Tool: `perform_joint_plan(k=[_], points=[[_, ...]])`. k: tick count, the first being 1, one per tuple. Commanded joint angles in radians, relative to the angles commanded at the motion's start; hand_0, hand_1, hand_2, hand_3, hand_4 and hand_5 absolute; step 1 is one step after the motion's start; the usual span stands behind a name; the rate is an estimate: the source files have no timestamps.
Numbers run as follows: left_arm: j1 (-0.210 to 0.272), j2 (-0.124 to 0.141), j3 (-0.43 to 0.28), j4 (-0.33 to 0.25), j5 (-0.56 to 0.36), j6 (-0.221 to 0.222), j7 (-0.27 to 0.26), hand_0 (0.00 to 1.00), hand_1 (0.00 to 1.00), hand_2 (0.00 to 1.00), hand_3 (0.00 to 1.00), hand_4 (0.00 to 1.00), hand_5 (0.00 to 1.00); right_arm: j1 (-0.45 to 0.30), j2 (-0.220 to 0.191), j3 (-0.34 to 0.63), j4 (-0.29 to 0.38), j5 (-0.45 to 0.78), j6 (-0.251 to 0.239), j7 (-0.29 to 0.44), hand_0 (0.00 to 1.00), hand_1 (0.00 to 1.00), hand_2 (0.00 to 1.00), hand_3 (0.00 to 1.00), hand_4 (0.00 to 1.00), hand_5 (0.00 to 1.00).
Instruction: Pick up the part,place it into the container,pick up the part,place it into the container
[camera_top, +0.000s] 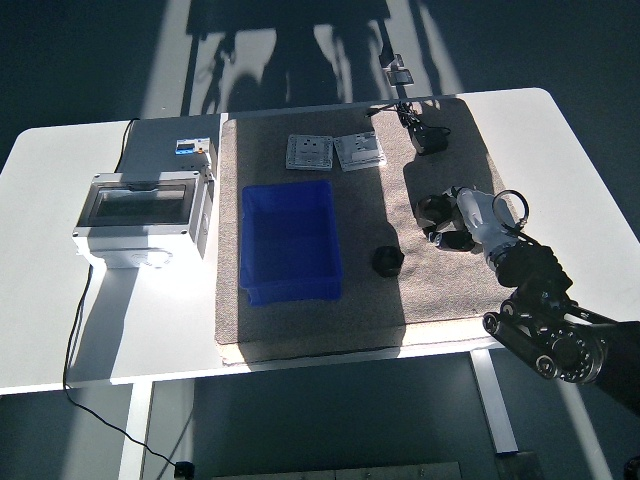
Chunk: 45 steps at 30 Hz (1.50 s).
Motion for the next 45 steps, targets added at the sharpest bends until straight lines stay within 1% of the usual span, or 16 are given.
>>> perform_joint_plan(k=[7, 9, 12, 15, 16, 17, 21, 22, 26, 27, 28, 33, 34, 39, 40, 45], points=[[0.001, 0.000, -0.001, 0.000, 0.001, 0.000, 0.000, 0.673, 0.642, 0.597, 0.608, 0.631, 0.630, 0.004, -0.020, 0.003, 0.101, 0.052, -0.113, 0.067, 0.405, 0.274, 0.383, 0.496, 0.535, 0.205], [0.001, 0.001, 0.000, 0.000, 0.000, 0.000, 0.000, 0.673, 0.642, 0.597, 0.608, 0.631, 0.630, 0.005, -0.026, -0.017, 0.142, 0.085, -0.116, 0.085, 0.405, 0.274, 0.383, 0.496, 0.535, 0.205], [0.001, 0.001, 0.000, 0.000, -0.001, 0.000, -0.001, 0.673, 0.642, 0.597, 0.607, 0.630, 0.628, 0.015, -0.033, -0.071, 0.216, 0.121, -0.074, 0.108, 0.403, 0.272, 0.383, 0.495, 0.524, 0.204], [-0.001, 0.001, -0.001, 0.000, 0.003, 0.001, -0.001, 0.673, 0.642, 0.597, 0.607, 0.630, 0.628, 0.039, -0.032, -0.133, 0.288, 0.078, -0.012, 0.089, 0.403, 0.272, 0.383, 0.495, 0.524, 0.204], [-0.001, 0.001, -0.001, 0.000, 0.004, 0.001, -0.002, 0.674, 0.642, 0.597, 0.607, 0.631, 0.627, 0.047, -0.031, -0.151, 0.307, 0.058, 0.007, 0.077, 0.465, 0.308, 0.415, 0.517, 0.501, 0.197], [-0.001, 0.001, -0.002, 0.000, 0.005, 0.001, -0.002, 0.674, 0.642, 0.597, 0.607, 0.631, 0.627, 0.056, -0.030, -0.172, 0.328, 0.037, 0.029, 0.066, 0.465, 0.308, 0.415, 0.517, 0.501, 0.197], [-0.003, 0.004, -0.001, 0.000, 0.004, 0.002, -0.004, 0.674, 0.642, 0.597, 0.607, 0.631, 0.627, 0.095, -0.025, -0.250, 0.349, -0.008, 0.111, 0.030, 0.465, 0.308, 0.415, 0.517, 0.501, 0.197], [-0.003, 0.004, -0.002, 0.000, 0.005, 0.001, -0.005, 0.674, 0.642, 0.597, 0.607, 0.630, 0.625, 0.101, -0.022, -0.265, 0.348, -0.014, 0.129, 0.023, 0.770, 0.699, 0.686, 0.654, 0.556, 0.281], [-0.004, 0.005, -0.003, 0.000, 0.006, 0.001, -0.006, 0.674, 0.642, 0.597, 0.607, 0.630, 0.625, 0.118, -0.012, -0.301, 0.340, -0.027, 0.194, -0.010, 0.770, 0.699, 0.686, 0.654, 0.556, 0.281], [-0.004, 0.005, -0.003, 0.000, 0.006, 0.001, -0.006, 0.674, 0.642, 0.597, 0.607, 0.630, 0.625, 0.119, -0.011, -0.304, 0.339, -0.028, 0.203, -0.017, 0.770, 0.699, 0.686, 0.654, 0.556, 0.281], [-0.004, 0.005, -0.003, 0.000, 0.006, 0.001, -0.005, 0.674, 0.641, 0.597, 0.606, 0.631, 0.624, 0.120, -0.010, -0.306, 0.337, -0.031, 0.212, -0.028, 0.981, 0.894, 0.856, 0.770, 0.582, 0.348], [-0.006, 0.005, -0.009, 0.000, 0.016, -0.001, -0.003, 0.674, 0.641, 0.597, 0.606, 0.631, 0.624, 0.121, -0.007, -0.310, 0.327, -0.036, 0.229, -0.054, 0.981, 0.894, 0.856, 0.770, 0.582, 0.348], [-0.006, 0.005, -0.009, 0.000, 0.016, -0.001, -0.003, 0.674, 0.642, 0.596, 0.606, 0.632, 0.623, 0.121, -0.006, -0.310, 0.326, -0.036, 0.229, -0.054, 0.998, 0.998, 0.944, 0.894, 0.558, 0.385], [-0.006, 0.004, -0.007, 0.000, 0.013, -0.001, -0.004, 0.674, 0.642, 0.596, 0.606, 0.632, 0.623, 0.121, -0.003, -0.305, 0.319, -0.035, 0.229, -0.047, 0.998, 0.998, 0.944, 0.894, 0.558, 0.385], [-0.006, 0.004, -0.007, 0.000, 0.014, -0.001, -0.005, 0.674, 0.642, 0.594, 0.607, 0.632, 0.621, 0.121, -0.003, -0.305, 0.318, -0.034, 0.229, -0.045, 0.998, 0.998, 0.963, 0.924, 0.665, 0.383], [-0.006, 0.004, -0.004, 0.000, 0.012, 0.000, -0.006, 0.674, 0.642, 0.594, 0.607, 0.632, 0.621, 0.117, -0.003, -0.298, 0.319, -0.038, 0.239, -0.046, 0.998, 0.998, 0.963, 0.924, 0.665, 0.383]])
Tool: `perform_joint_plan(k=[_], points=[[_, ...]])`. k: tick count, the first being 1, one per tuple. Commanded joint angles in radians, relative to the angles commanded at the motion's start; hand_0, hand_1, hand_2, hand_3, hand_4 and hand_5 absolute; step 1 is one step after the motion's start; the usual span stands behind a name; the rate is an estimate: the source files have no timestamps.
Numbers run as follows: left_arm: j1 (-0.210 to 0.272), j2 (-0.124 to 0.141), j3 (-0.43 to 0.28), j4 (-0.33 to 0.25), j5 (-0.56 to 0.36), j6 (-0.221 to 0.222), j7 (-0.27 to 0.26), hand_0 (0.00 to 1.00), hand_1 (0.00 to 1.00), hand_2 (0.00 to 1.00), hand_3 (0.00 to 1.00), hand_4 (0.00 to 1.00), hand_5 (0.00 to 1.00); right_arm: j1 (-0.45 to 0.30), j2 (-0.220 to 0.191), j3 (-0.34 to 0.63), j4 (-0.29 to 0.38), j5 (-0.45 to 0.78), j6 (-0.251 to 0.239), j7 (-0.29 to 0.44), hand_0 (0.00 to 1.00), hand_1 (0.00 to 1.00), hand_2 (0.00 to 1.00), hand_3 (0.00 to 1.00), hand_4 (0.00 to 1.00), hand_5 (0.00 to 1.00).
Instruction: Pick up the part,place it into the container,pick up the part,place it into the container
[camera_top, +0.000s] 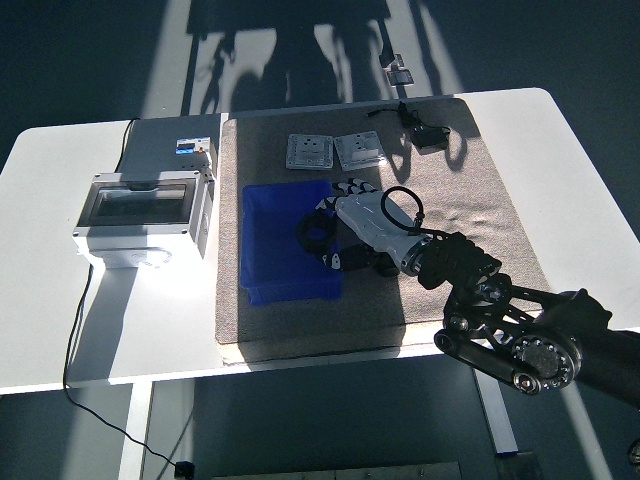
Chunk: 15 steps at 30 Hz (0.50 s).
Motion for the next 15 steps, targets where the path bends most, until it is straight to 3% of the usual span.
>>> perform_joint_plan(k=[1, 6, 7, 12, 13, 15], points=[[0.000, 0.000, 0.002, 0.000, -0.001, 0.000, 0.000, 0.674, 0.642, 0.594, 0.606, 0.633, 0.622, -0.002, 0.000, 0.004, 0.001, -0.002, 0.009, -0.003, 0.998, 0.998, 0.976, 0.959, 0.655, 0.345], [0.001, -0.002, 0.003, 0.000, 0.003, 0.001, 0.001, 0.674, 0.642, 0.594, 0.606, 0.633, 0.622, -0.006, 0.000, 0.012, 0.007, -0.013, 0.032, -0.002, 0.998, 0.998, 0.976, 0.959, 0.655, 0.345], [0.001, -0.002, 0.002, 0.000, 0.005, 0.001, 0.001, 0.673, 0.641, 0.593, 0.608, 0.630, 0.620, -0.007, -0.001, 0.014, 0.007, -0.012, 0.023, 0.006, 0.998, 0.998, 0.985, 0.994, 0.658, 0.407], [0.000, 0.001, -0.002, 0.000, 0.016, -0.001, 0.003, 0.673, 0.641, 0.593, 0.608, 0.630, 0.620, -0.054, -0.017, 0.079, 0.023, 0.032, -0.071, 0.057, 0.998, 0.998, 0.985, 0.994, 0.658, 0.407], [0.000, 0.001, -0.002, 0.000, 0.017, -0.001, 0.003, 0.673, 0.642, 0.592, 0.606, 0.634, 0.623, -0.075, -0.026, 0.104, 0.032, 0.040, -0.094, 0.055, 0.998, 0.998, 0.964, 0.944, 0.669, 0.394], [0.002, 0.000, 0.003, 0.000, 0.004, 0.001, 0.001, 0.673, 0.642, 0.592, 0.606, 0.634, 0.623, -0.114, -0.052, 0.155, 0.055, 0.046, -0.096, 0.019, 0.998, 0.998, 0.964, 0.944, 0.669, 0.394]])
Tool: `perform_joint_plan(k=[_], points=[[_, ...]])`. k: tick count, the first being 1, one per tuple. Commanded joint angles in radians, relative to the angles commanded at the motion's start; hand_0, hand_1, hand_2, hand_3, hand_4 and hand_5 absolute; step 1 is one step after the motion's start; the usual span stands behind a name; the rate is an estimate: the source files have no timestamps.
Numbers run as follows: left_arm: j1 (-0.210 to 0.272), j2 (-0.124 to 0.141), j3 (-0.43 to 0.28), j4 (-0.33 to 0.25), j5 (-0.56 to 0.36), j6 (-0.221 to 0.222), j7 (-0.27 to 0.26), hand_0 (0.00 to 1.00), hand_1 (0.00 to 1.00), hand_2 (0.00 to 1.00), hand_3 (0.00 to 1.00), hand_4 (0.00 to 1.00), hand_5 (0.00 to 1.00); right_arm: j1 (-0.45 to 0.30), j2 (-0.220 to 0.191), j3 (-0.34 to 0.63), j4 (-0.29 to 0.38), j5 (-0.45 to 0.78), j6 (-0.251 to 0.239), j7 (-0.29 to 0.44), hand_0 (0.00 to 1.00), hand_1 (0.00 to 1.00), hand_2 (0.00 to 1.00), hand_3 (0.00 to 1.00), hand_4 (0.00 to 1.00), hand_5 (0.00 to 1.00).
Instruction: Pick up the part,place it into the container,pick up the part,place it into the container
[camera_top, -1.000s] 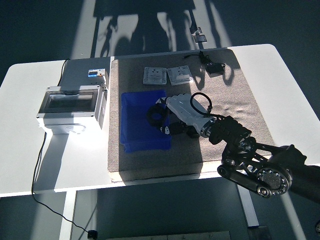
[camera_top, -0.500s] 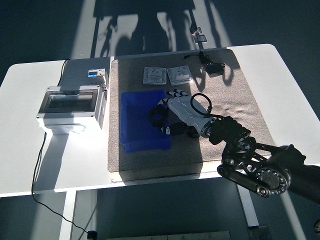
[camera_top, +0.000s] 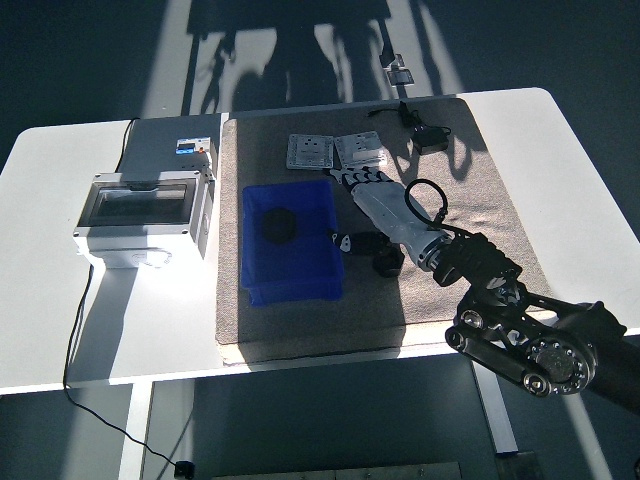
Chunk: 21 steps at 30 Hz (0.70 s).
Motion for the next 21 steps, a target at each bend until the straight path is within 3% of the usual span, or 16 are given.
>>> perform_joint_plan(k=[3, 4, 5, 9, 10, 15, 16, 21], points=[[0.004, 0.001, -0.002, 0.000, -0.010, 0.000, -0.005, 0.673, 0.642, 0.592, 0.606, 0.634, 0.623, -0.051, -0.049, 0.061, 0.047, 0.063, 0.072, -0.074, 0.998, 0.998, 0.964, 0.944, 0.669, 0.394], [0.004, 0.002, -0.008, 0.000, -0.002, -0.002, -0.006, 0.673, 0.642, 0.592, 0.608, 0.633, 0.626, -0.063, -0.068, 0.081, 0.069, 0.088, 0.103, -0.104, 0.998, 0.852, 0.885, 0.921, 0.861, 0.509], [0.004, 0.004, -0.015, 0.000, 0.008, -0.006, -0.006, 0.673, 0.642, 0.592, 0.608, 0.633, 0.626, -0.070, -0.082, 0.092, 0.090, 0.112, 0.134, -0.133, 0.998, 0.852, 0.885, 0.921, 0.861, 0.509], [0.003, 0.004, -0.027, 0.000, 0.028, -0.017, -0.009, 0.673, 0.642, 0.592, 0.608, 0.633, 0.626, -0.080, -0.089, 0.117, 0.137, 0.143, 0.232, -0.236, 0.998, 0.852, 0.885, 0.921, 0.861, 0.509], [0.003, 0.003, -0.025, 0.000, 0.025, -0.019, -0.011, 0.674, 0.642, 0.596, 0.609, 0.636, 0.628, -0.079, -0.088, 0.112, 0.140, 0.140, 0.253, -0.260, 0.998, 0.789, 0.860, 0.920, 0.917, 0.580], [0.003, -0.001, -0.010, 0.000, 0.012, -0.018, -0.018, 0.674, 0.642, 0.596, 0.609, 0.636, 0.628, -0.068, -0.084, 0.073, 0.136, 0.152, 0.273, -0.321, 0.998, 0.789, 0.860, 0.920, 0.917, 0.580], [0.003, -0.002, -0.008, 0.000, 0.010, -0.019, -0.018, 0.673, 0.642, 0.601, 0.615, 0.635, 0.637, -0.065, -0.084, 0.066, 0.134, 0.153, 0.267, -0.320, 0.946, 0.611, 0.781, 0.875, 0.846, 0.630], [0.005, -0.006, 0.003, 0.000, -0.011, -0.017, -0.022, 0.673, 0.642, 0.601, 0.615, 0.635, 0.637, -0.041, -0.082, 0.037, 0.127, 0.114, 0.263, -0.317, 0.946, 0.611, 0.781, 0.875, 0.846, 0.630]])
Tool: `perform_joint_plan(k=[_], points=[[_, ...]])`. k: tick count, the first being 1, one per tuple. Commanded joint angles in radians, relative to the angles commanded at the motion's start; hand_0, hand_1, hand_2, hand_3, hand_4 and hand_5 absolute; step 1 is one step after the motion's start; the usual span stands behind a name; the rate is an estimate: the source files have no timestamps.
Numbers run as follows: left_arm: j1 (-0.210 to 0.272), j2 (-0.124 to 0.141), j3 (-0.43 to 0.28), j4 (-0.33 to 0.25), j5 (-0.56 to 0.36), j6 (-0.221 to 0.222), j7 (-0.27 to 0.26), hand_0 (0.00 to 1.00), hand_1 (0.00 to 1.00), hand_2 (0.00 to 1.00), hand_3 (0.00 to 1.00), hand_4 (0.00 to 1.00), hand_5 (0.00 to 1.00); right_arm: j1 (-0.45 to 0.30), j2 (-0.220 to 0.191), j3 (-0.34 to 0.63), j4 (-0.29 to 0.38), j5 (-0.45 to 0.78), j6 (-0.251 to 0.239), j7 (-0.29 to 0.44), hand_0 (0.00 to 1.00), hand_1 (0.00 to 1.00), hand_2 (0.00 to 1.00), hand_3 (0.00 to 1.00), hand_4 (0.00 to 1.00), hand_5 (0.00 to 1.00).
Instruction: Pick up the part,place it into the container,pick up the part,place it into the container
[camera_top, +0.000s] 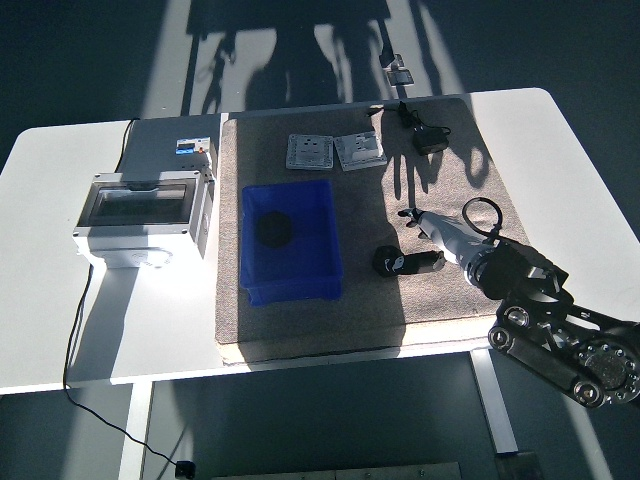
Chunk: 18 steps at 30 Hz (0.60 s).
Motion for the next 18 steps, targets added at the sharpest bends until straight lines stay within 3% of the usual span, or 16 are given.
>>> perform_joint_plan(k=[1, 6, 7, 12, 13, 18], points=[[0.000, -0.001, 0.002, 0.000, -0.003, 0.000, -0.001, 0.673, 0.642, 0.608, 0.615, 0.635, 0.639, 0.010, 0.000, -0.010, 0.001, -0.019, 0.003, -0.003, 0.861, 0.424, 0.753, 0.836, 0.810, 0.646], [0.000, -0.001, 0.007, 0.000, -0.005, -0.002, -0.002, 0.673, 0.642, 0.608, 0.615, 0.635, 0.639, 0.067, 0.005, -0.079, -0.016, -0.043, 0.015, -0.010, 0.861, 0.424, 0.753, 0.836, 0.810, 0.646], [0.000, -0.001, 0.007, 0.000, -0.003, -0.002, -0.002, 0.673, 0.641, 0.614, 0.615, 0.637, 0.641, 0.079, 0.007, -0.097, -0.027, -0.039, 0.019, -0.009, 0.802, 0.369, 0.749, 0.821, 0.738, 0.677], [-0.003, -0.004, 0.000, 0.000, 0.007, -0.005, 0.000, 0.673, 0.641, 0.614, 0.615, 0.637, 0.641, 0.116, 0.019, -0.167, -0.066, -0.030, 0.075, 0.005, 0.802, 0.369, 0.749, 0.821, 0.738, 0.677], [-0.003, -0.004, 0.000, 0.000, 0.008, -0.005, 0.000, 0.673, 0.641, 0.618, 0.617, 0.636, 0.648, 0.118, 0.019, -0.173, -0.066, -0.030, 0.081, 0.006, 0.760, 0.332, 0.693, 0.726, 0.514, 0.570], [-0.004, -0.003, -0.010, 0.000, 0.015, -0.007, -0.003, 0.673, 0.641, 0.618, 0.617, 0.636, 0.648, 0.130, 0.015, -0.196, -0.064, -0.033, 0.094, 0.021, 0.760, 0.332, 0.693, 0.726, 0.514, 0.570]])
